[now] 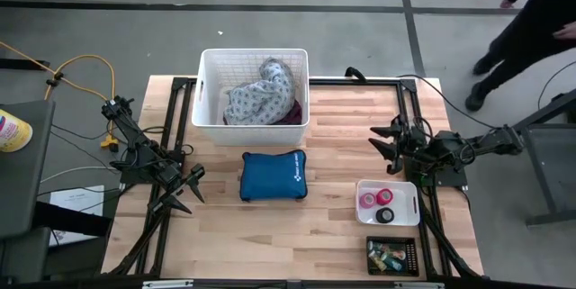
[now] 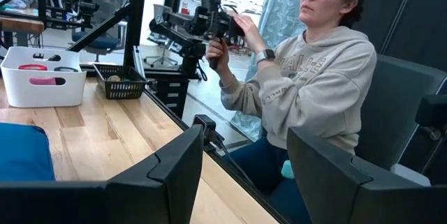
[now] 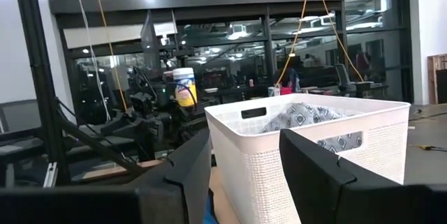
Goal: Pick & Place Medicine items
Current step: Return to Home Position
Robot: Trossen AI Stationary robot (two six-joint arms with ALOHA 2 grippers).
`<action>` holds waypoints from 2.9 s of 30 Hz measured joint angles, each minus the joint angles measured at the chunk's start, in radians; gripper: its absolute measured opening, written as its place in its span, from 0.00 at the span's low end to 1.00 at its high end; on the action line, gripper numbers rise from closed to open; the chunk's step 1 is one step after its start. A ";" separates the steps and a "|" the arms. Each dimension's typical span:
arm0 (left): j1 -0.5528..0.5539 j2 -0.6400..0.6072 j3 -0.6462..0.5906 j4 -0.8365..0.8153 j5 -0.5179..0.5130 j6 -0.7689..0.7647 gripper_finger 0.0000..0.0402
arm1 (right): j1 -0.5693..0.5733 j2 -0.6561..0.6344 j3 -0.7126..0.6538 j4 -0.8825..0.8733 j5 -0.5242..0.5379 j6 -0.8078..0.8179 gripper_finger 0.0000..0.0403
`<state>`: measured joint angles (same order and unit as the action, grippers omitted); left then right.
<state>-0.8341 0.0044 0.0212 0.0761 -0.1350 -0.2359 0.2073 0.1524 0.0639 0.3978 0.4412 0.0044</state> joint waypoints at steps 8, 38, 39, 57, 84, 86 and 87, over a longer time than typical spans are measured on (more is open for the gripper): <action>0.000 0.000 0.000 0.000 0.000 0.000 0.50 | 0.000 -0.066 0.000 -0.042 0.002 0.000 0.39; 0.000 0.000 0.000 0.000 0.000 0.000 0.50 | 0.000 -0.145 0.000 -0.221 -0.003 0.087 0.39; 0.000 0.000 0.000 0.000 0.000 0.000 0.50 | 0.000 -0.145 0.000 -0.229 -0.003 0.095 0.39; 0.000 0.000 0.000 0.000 0.000 0.000 0.50 | 0.000 -0.145 0.000 -0.259 -0.030 0.150 0.39; 0.000 0.000 0.000 -0.001 0.000 0.000 0.50 | 0.000 -0.145 -0.055 -0.175 -0.081 0.152 0.39; 0.000 0.000 0.000 0.000 0.000 0.000 0.50 | 0.000 -0.145 -0.055 -0.201 -0.097 0.156 0.39; 0.000 0.000 0.000 0.000 0.000 0.000 0.50 | 0.000 -0.145 -0.055 -0.216 -0.111 0.160 0.39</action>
<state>-0.8342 0.0040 0.0211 0.0757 -0.1349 -0.2356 0.2072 0.0074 0.0086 0.1817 0.3305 0.1639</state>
